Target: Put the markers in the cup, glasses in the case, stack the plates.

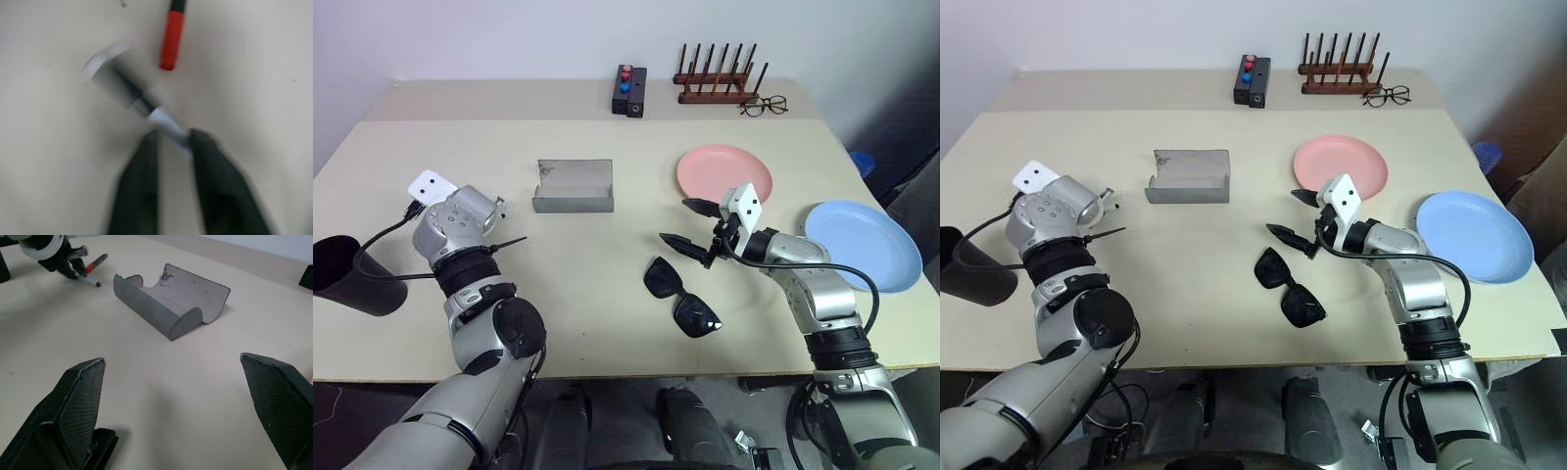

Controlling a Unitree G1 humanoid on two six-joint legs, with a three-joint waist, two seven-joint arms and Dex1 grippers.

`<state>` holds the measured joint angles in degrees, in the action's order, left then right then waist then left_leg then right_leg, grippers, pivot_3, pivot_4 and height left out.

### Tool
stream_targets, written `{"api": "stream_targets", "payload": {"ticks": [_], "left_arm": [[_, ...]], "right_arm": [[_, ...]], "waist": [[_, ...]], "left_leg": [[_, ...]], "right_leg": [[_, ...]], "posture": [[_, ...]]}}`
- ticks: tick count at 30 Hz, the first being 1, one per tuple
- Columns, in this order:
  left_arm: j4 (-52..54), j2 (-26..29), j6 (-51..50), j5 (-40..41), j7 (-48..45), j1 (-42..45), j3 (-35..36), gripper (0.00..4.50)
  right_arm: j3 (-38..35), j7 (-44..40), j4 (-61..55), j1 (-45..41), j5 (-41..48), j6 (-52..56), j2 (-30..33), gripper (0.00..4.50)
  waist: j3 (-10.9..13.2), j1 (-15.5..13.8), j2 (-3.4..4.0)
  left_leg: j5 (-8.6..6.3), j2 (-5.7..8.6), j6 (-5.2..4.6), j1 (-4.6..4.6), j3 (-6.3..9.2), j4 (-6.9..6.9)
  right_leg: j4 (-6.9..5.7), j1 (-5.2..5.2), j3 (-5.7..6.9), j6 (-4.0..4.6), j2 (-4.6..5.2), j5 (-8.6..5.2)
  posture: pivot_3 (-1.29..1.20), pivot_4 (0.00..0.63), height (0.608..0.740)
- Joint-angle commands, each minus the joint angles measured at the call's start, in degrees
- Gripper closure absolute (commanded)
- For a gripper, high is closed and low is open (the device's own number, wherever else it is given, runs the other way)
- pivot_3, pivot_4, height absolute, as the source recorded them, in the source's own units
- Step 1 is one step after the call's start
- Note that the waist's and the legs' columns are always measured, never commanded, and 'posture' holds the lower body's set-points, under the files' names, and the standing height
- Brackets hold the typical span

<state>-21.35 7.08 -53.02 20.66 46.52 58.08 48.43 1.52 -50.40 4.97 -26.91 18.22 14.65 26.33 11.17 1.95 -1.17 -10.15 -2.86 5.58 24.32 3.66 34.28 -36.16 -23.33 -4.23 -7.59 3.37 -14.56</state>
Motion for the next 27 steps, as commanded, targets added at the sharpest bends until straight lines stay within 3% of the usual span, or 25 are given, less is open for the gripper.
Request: {"api": "stream_targets", "payload": {"ticks": [1, 12, 20, 27], "left_arm": [[-0.91, 0.36, -0.22, 0.22, 0.44, -0.34, -1.05, 4.09], [1.10, -0.25, -1.56, 0.65, 0.00, -2.28, -3.03, 4.09], [0.12, -0.84, -1.66, 1.54, 2.15, -1.25, -2.03, 0.35], [-2.63, -1.74, 0.04, 5.21, 6.55, 0.68, 3.22, 0.35]], "right_arm": [[-0.72, 0.28, -1.26, -0.47, 0.24, -0.78, -0.03, 0.00], [-0.62, 0.32, -1.25, -0.57, 0.36, -0.67, 0.10, 0.00], [-0.46, -0.10, 0.08, -1.16, 0.05, -1.48, -0.08, 0.00], [-0.32, 0.12, -0.47, -0.97, 0.04, -1.30, -0.13, 0.00]], "waist": [[0.00, 0.09, 0.00], [0.00, 0.13, 0.00], [0.00, 0.60, 0.00], [0.00, 0.43, 0.00]], "left_leg": [[0.00, 0.00, 0.00, 0.00, 0.00, 0.00], [0.01, 0.00, 0.01, 0.00, 0.00, -0.01], [0.01, 0.00, 0.01, -0.01, 0.00, -0.04], [0.01, 0.00, 0.02, -0.04, 0.00, -0.08]], "right_leg": [[0.00, 0.00, 0.00, 0.00, 0.00, 0.00], [-0.01, 0.00, 0.00, -0.01, 0.00, 0.01], [0.01, -0.01, -0.01, -0.01, 0.00, 0.01], [0.02, 0.00, -0.01, -0.02, 0.00, 0.00]], "posture": [[0.00, 0.150, 0.740], [0.00, 0.150, 0.740], [0.00, 0.150, 0.740], [0.00, 0.150, 0.740]]}}
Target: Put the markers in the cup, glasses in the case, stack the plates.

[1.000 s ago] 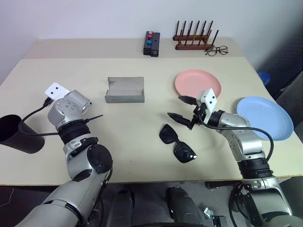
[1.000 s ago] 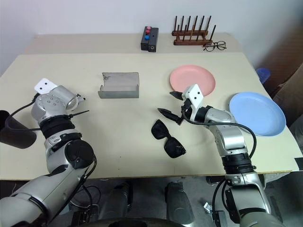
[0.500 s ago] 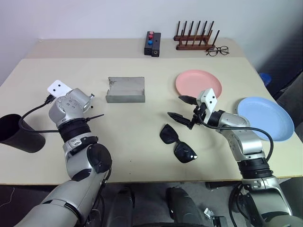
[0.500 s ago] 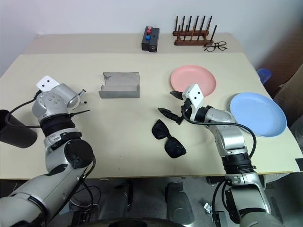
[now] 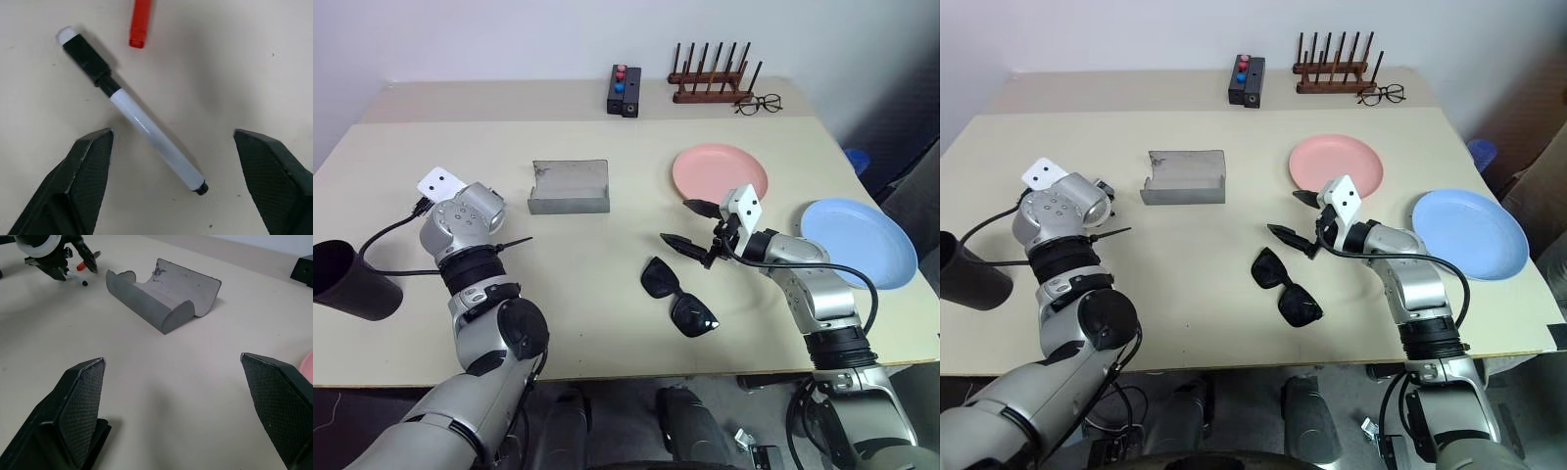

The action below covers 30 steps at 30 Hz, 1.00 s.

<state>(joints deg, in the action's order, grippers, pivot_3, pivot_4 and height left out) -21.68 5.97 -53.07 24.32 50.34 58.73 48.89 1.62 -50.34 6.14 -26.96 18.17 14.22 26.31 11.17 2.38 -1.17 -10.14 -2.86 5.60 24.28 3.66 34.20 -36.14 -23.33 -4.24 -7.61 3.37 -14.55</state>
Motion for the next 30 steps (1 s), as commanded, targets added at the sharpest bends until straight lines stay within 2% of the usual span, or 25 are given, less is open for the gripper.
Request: {"api": "stream_targets", "payload": {"ticks": [1, 10, 15, 16, 17, 23, 24, 28, 30], "left_arm": [[-2.84, -0.49, 0.31, 1.68, 3.77, 0.28, 3.20, 0.35], [-8.71, 1.68, 1.05, 2.07, 13.91, 3.47, 5.71, 0.35], [-12.16, 3.16, 3.04, 2.97, 15.99, 4.50, 5.75, 0.35], [-12.80, 3.39, 3.37, 3.21, 16.41, 4.66, 5.81, 0.86], [-13.31, 3.56, 3.60, 3.43, 16.91, 4.79, 5.87, 1.13], [-15.44, 4.48, 5.17, 4.61, 18.02, 4.92, 5.80, 4.20], [-15.68, 4.63, 5.25, 4.87, 18.03, 4.96, 5.73, 4.48], [-15.03, 4.61, 4.88, 5.81, 18.91, 4.58, 5.27, 4.48], [-12.66, 4.64, 4.64, 4.26, 17.91, 3.62, 2.64, 4.48]], "right_arm": [[-0.44, 0.10, -1.78, -0.86, 0.12, -0.78, -0.08, 0.00], [-0.81, 0.02, -1.93, -0.24, 0.27, -0.67, 0.61, 0.00], [-0.82, 0.07, -1.89, 0.01, 0.15, -0.77, 0.65, 0.00], [-0.81, 0.10, -1.81, -0.07, 0.12, -0.76, 0.64, 0.00], [-0.80, 0.14, -1.78, -0.12, 0.11, -0.77, 0.63, 0.00], [-0.73, 0.47, -1.95, -0.35, 0.09, -0.62, 0.52, 0.00], [-0.71, 0.54, -2.08, -0.36, 0.10, -0.54, 0.52, 0.00], [-0.65, 0.71, -2.53, -0.40, 0.18, -0.19, 0.51, 0.00], [-0.63, 0.78, -2.62, -0.51, 0.18, -0.03, 0.49, 0.00]], "waist": [[0.00, -0.06, 0.00], [-0.02, 0.09, 0.03], [-0.02, 0.17, 0.04], [-0.03, 0.18, 0.05], [-0.04, 0.15, 0.06], [-0.07, -0.09, 0.12], [-0.07, -0.14, 0.12], [-0.07, -0.14, 0.12], [-0.07, -0.09, 0.12]], "left_leg": [[0.00, 0.00, 0.00, 0.00, 0.00, 0.00], [0.00, 0.00, 0.00, -0.03, 0.00, -0.02], [0.00, 0.00, 0.00, -0.07, -0.02, -0.04], [0.00, 0.00, 0.00, -0.07, -0.01, -0.05], [0.00, 0.00, 0.00, -0.08, -0.02, -0.05], [0.04, 0.00, 0.08, -0.29, -0.01, -0.05], [0.06, 0.00, 0.11, -0.35, -0.01, -0.05], [0.05, 0.00, 0.13, -0.61, -0.01, -0.05], [0.05, 0.00, 0.13, -0.62, -0.01, -0.06]], "right_leg": [[0.00, 0.01, 0.00, 0.00, 0.00, 0.00], [0.00, 0.01, 0.00, -0.01, 0.00, 0.00], [0.00, 0.01, -0.01, -0.01, 0.00, 0.00], [0.00, 0.01, -0.01, -0.01, 0.00, -0.01], [0.00, 0.01, -0.01, -0.01, 0.00, -0.01], [-0.03, 0.21, 0.00, -0.01, 0.00, -0.01], [-0.03, 0.27, 0.00, -0.01, 0.00, -0.01], [0.01, 0.55, 0.00, -0.07, 0.00, -0.05], [0.01, 0.56, 0.00, -0.06, 0.00, -0.04]], "posture": [[0.00, 0.150, 0.740], [0.00, 0.150, 0.740], [0.00, 0.150, 0.740], [0.00, 0.150, 0.740], [0.00, 0.150, 0.740], [0.00, 0.150, 0.740], [0.00, 0.150, 0.740], [0.00, 0.150, 0.740], [0.00, 0.150, 0.740]]}}
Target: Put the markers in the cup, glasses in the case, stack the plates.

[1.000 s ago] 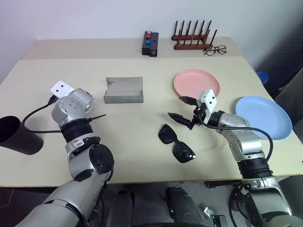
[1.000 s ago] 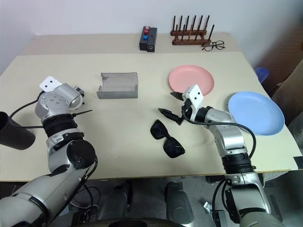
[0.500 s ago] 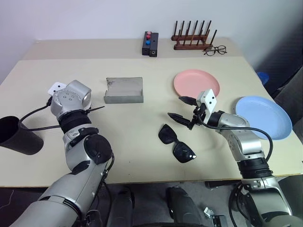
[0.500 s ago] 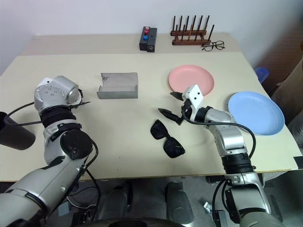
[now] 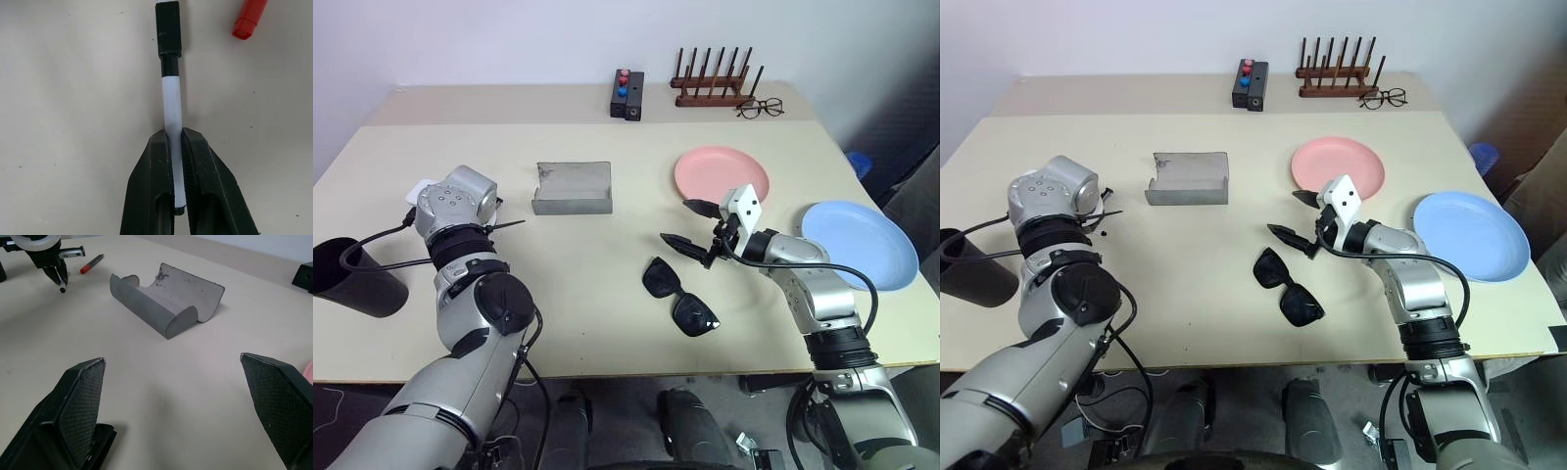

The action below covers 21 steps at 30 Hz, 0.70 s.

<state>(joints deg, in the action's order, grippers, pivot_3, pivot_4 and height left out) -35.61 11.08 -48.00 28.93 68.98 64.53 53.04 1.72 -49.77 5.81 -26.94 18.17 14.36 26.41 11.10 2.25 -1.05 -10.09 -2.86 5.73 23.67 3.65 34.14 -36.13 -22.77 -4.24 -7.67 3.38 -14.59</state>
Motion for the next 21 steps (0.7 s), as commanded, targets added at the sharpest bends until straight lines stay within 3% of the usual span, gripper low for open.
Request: {"api": "stream_targets", "payload": {"ticks": [1, 6, 8, 13, 16, 21], "left_arm": [[2.81, -0.30, -0.06, -1.51, -1.92, -2.89, -3.46, 4.48], [11.24, 2.20, 3.72, -8.46, -15.36, -7.61, -18.83, 4.48], [13.59, 2.40, 4.96, -9.60, -18.77, -8.90, -21.51, 4.48], [27.26, 9.13, 16.68, -20.56, -32.68, -16.26, -36.38, 4.48], [35.28, 12.59, 22.26, -24.80, -37.17, -21.81, -38.64, 4.48], [47.31, 14.94, 23.46, -26.92, -42.32, -32.40, -35.36, 4.48]], "right_arm": [[-0.71, 0.24, -2.31, -0.58, 0.17, -0.11, 0.38, 0.00], [-0.50, 0.38, -2.52, -0.83, 0.18, 0.24, 0.21, 0.00], [-0.38, 0.50, -2.58, -0.98, 0.18, 0.38, 0.09, 0.00], [-0.12, 0.65, -2.57, -1.49, 0.26, 0.56, -0.28, 0.00], [-0.36, 0.57, -2.91, -1.46, 0.73, 0.74, -0.45, 0.00], [-2.22, -1.94, -7.36, -1.15, 7.17, 5.38, -0.71, 0.00]], "waist": [[0.00, 0.09, 0.00], [0.06, 0.39, -0.10], [0.07, 0.23, -0.11], [0.07, 0.17, -0.11], [0.07, 0.14, -0.10], [0.07, 0.20, -0.10]], "left_leg": [[0.00, 0.00, 0.00, 0.00, 0.00, -0.01], [0.02, -0.01, 0.03, 0.01, 0.00, -0.15], [0.02, -0.01, 0.04, 0.12, 0.00, -0.19], [0.04, -0.01, 0.05, 0.62, 0.01, -0.16], [0.04, -0.02, 0.06, 0.68, 0.01, -0.19], [0.04, -0.02, 0.04, 0.63, 0.00, -0.16]], "right_leg": [[0.01, 0.00, 0.00, 0.01, 0.00, 0.00], [0.00, -0.10, -0.01, 0.06, -0.02, 0.03], [0.00, -0.20, 0.00, 0.06, -0.02, 0.03], [0.02, -0.63, -0.01, 0.07, -0.01, 0.04], [0.02, -0.69, 0.00, 0.07, -0.01, 0.05], [-0.01, -0.67, -0.02, 0.09, 0.00, 0.05]], "posture": [[0.00, 0.150, 0.740], [0.00, 0.150, 0.740], [0.00, 0.150, 0.740], [0.00, 0.150, 0.740], [0.00, 0.150, 0.740], [0.00, 0.150, 0.740]]}}
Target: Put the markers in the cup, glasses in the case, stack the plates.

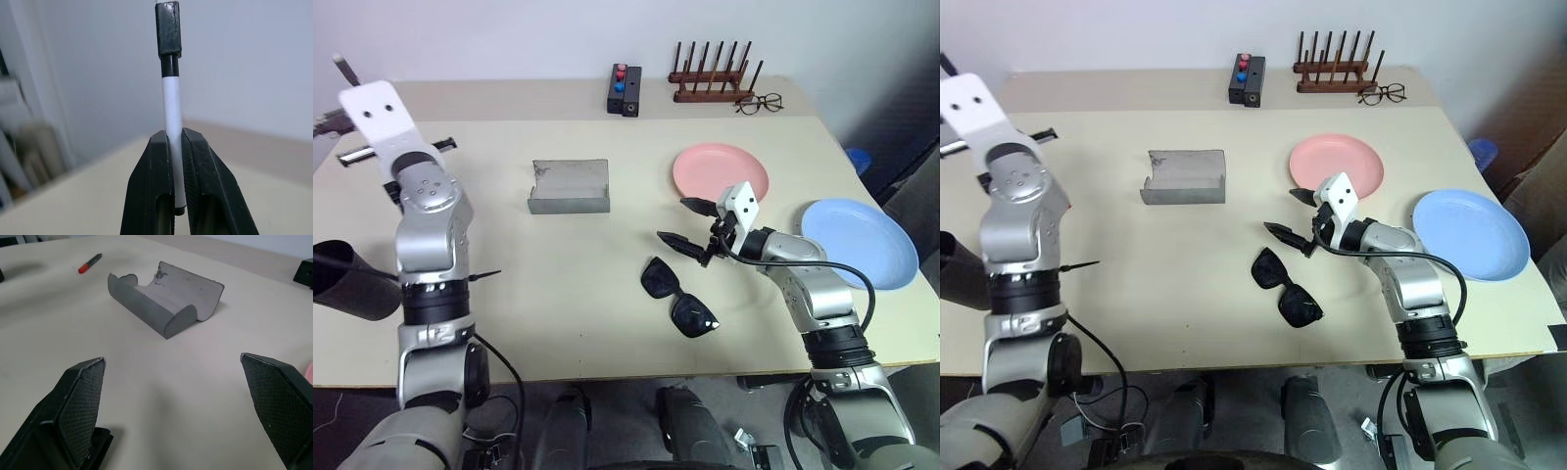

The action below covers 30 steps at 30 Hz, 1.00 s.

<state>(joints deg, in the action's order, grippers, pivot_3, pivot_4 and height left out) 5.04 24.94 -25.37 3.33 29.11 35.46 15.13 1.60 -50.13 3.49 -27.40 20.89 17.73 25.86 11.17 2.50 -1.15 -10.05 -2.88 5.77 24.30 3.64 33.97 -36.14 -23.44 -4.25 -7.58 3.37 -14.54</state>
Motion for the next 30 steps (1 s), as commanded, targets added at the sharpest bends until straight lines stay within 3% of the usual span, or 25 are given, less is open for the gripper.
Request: {"api": "stream_targets", "payload": {"ticks": [1, 9, 16, 30], "left_arm": [[9.01, 1.27, 0.63, -1.21, -3.48, -5.36, 3.75, 4.48], [24.52, -0.09, -1.46, -0.98, -8.29, -19.57, 15.23, 4.48], [30.38, -5.91, -3.91, -1.56, -6.32, -25.44, 22.42, 4.48], [30.75, -15.50, -1.24, -2.45, -5.76, -30.47, 22.68, 4.48]], "right_arm": [[-2.29, -2.12, -6.16, -0.68, 5.83, 3.20, -0.06, 0.00], [0.18, -5.12, -14.31, -1.76, 12.88, 8.55, -1.68, 0.00], [4.17, -5.73, -15.68, -4.41, 13.87, 9.70, -5.79, 0.00], [5.72, -7.39, -13.69, -4.79, 12.58, 7.93, -7.08, 0.00]], "waist": [[0.00, -0.05, 0.00], [0.00, -0.09, -0.03], [-0.04, -0.19, -0.10], [-0.09, -0.10, -0.19]], "left_leg": [[0.00, 0.00, 0.00, 0.01, 0.01, 0.01], [-0.01, -0.01, -0.02, 0.04, 0.01, 0.07], [-0.01, -0.01, -0.02, 0.05, 0.02, 0.17], [-0.02, -0.01, -0.03, 0.05, 0.01, 0.18]], "right_leg": [[0.00, 0.00, 0.01, 0.00, 0.00, 0.00], [0.01, -0.01, 0.01, 0.03, 0.01, -0.02], [0.01, 0.02, 0.01, 0.25, 0.02, -0.12], [0.03, 0.01, 0.01, 0.32, 0.02, -0.12]], "posture": [[0.00, 0.150, 0.740], [0.00, 0.150, 0.740], [0.00, 0.150, 0.740], [0.00, 0.150, 0.740]]}}
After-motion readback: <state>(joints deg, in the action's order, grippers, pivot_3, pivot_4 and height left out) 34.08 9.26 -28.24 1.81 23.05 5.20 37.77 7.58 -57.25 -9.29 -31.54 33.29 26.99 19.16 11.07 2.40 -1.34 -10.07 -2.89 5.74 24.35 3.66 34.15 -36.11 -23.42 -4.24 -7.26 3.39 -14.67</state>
